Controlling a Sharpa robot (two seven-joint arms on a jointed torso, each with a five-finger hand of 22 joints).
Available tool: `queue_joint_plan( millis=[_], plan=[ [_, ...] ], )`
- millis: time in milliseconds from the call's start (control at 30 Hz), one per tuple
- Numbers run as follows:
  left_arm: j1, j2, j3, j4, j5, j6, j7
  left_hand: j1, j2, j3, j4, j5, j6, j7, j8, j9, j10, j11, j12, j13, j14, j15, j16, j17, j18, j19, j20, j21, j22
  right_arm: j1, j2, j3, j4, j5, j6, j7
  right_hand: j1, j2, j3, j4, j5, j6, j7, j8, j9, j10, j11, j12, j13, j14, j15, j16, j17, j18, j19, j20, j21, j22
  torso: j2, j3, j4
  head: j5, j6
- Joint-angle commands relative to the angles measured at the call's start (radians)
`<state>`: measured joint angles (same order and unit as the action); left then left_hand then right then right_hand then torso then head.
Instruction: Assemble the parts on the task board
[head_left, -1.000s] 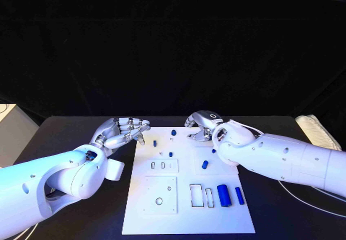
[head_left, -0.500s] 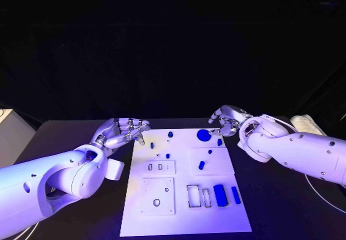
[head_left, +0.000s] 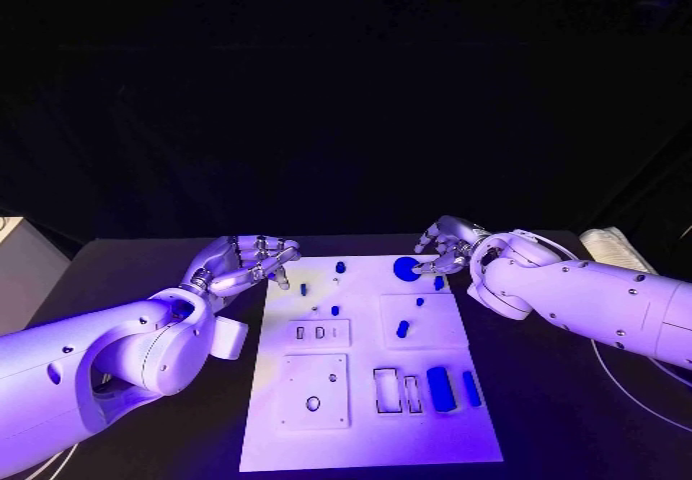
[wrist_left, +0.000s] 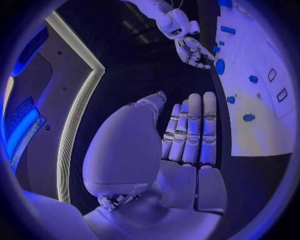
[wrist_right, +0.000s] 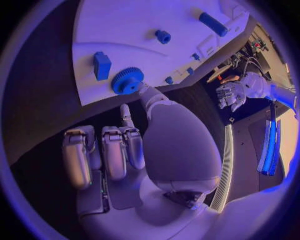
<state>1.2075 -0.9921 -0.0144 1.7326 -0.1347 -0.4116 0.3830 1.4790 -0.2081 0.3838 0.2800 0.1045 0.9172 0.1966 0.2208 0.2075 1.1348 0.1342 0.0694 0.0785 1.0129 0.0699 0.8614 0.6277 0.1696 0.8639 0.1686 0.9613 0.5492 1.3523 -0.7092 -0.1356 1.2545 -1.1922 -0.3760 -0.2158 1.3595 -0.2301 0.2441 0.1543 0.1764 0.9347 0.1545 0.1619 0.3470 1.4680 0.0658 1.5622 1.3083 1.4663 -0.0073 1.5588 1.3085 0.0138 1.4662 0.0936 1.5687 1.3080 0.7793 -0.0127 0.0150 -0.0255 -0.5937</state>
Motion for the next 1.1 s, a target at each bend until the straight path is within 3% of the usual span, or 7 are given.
queue_joint_plan(
  millis=[33, 267, 500, 867, 1100],
  plan=[
    [0.001, 0.003, 0.001, 0.001, 0.004, 0.023, 0.004, -0.008, 0.003, 0.005, 0.000, -0.005, -0.004, 0.002, 0.002, 0.001, -0.001, 0.002, 0.004, 0.002, -0.009, 0.000, 0.003, 0.000, 0.012, -0.007, 0.002, 0.003, 0.002, -0.006, 0.017, -0.001, -0.016, 0.014, 0.027, -0.015, 0.001, 0.011, -0.006, 0.001, 0.009, -0.007, 0.003, 0.006, 0.001, 0.102, 0.009, 0.008, 0.262, 0.100, 0.008, 0.005, 0.240, -0.014, 0.105, 0.009, 0.002, 0.263, 0.001, -0.0008, 0.0022, 0.001, -0.003],
    [0.001, 0.004, 0.001, 0.000, 0.004, 0.024, 0.003, -0.008, 0.003, 0.005, 0.000, -0.005, -0.004, 0.002, 0.002, 0.001, -0.001, 0.002, 0.004, 0.002, -0.009, 0.000, 0.003, 0.000, 0.012, -0.007, 0.002, 0.003, 0.002, -0.021, 0.048, -0.002, -0.044, 0.010, 0.034, -0.022, 0.004, 0.013, -0.006, 0.003, 0.012, -0.008, 0.003, 0.007, 0.001, 0.102, 0.009, 0.008, 0.262, 0.100, 0.008, 0.005, 0.242, -0.014, 0.105, 0.010, 0.002, 0.263, 0.004, 0.0003, 0.0040, 0.003, -0.001],
    [0.001, 0.003, 0.001, -0.001, 0.003, 0.024, 0.002, -0.008, 0.003, 0.005, 0.000, -0.005, -0.004, 0.002, 0.002, 0.001, -0.001, 0.002, 0.004, 0.002, -0.009, 0.000, 0.003, 0.000, 0.012, -0.007, 0.002, 0.003, 0.002, -0.027, 0.060, -0.003, -0.053, -0.007, 0.031, -0.028, 0.006, 0.014, -0.005, 0.003, 0.013, -0.009, 0.003, 0.007, 0.001, 0.103, 0.009, 0.009, 0.262, 0.101, 0.008, 0.006, 0.244, -0.014, 0.105, 0.010, 0.002, 0.263, 0.003, 0.0004, 0.0002, 0.006, -0.005],
    [0.001, 0.003, 0.001, -0.002, 0.002, 0.024, 0.000, -0.008, 0.003, 0.005, 0.000, -0.005, -0.004, 0.002, 0.002, 0.001, -0.001, 0.002, 0.004, 0.002, -0.009, 0.000, 0.003, 0.000, 0.012, -0.007, 0.002, 0.003, 0.002, -0.029, 0.065, -0.003, -0.060, -0.031, 0.024, -0.037, 0.029, 0.034, 0.020, 0.003, 0.015, 0.001, 0.003, 0.017, 0.003, 0.103, 0.009, 0.009, 0.262, 0.101, 0.009, 0.007, 0.247, -0.014, 0.105, 0.012, 0.002, 0.263, 0.003, 0.0015, 0.0007, 0.007, -0.006],
    [0.001, 0.003, 0.001, -0.002, 0.002, 0.025, -0.001, -0.008, 0.003, 0.005, 0.000, -0.005, -0.004, 0.002, 0.002, 0.001, -0.001, 0.002, 0.004, 0.002, -0.009, 0.000, 0.003, 0.000, 0.012, -0.007, 0.002, 0.003, 0.002, -0.029, 0.063, -0.004, -0.058, -0.065, 0.017, -0.036, 0.077, 0.045, 0.108, -0.026, 0.017, 0.020, 0.001, 0.026, 0.000, 0.103, 0.007, 0.009, 0.262, 0.102, 0.007, 0.008, 0.251, -0.014, 0.105, 0.010, 0.002, 0.263, 0.004, 0.0016, 0.0000, 0.007, -0.006]
  ],
)
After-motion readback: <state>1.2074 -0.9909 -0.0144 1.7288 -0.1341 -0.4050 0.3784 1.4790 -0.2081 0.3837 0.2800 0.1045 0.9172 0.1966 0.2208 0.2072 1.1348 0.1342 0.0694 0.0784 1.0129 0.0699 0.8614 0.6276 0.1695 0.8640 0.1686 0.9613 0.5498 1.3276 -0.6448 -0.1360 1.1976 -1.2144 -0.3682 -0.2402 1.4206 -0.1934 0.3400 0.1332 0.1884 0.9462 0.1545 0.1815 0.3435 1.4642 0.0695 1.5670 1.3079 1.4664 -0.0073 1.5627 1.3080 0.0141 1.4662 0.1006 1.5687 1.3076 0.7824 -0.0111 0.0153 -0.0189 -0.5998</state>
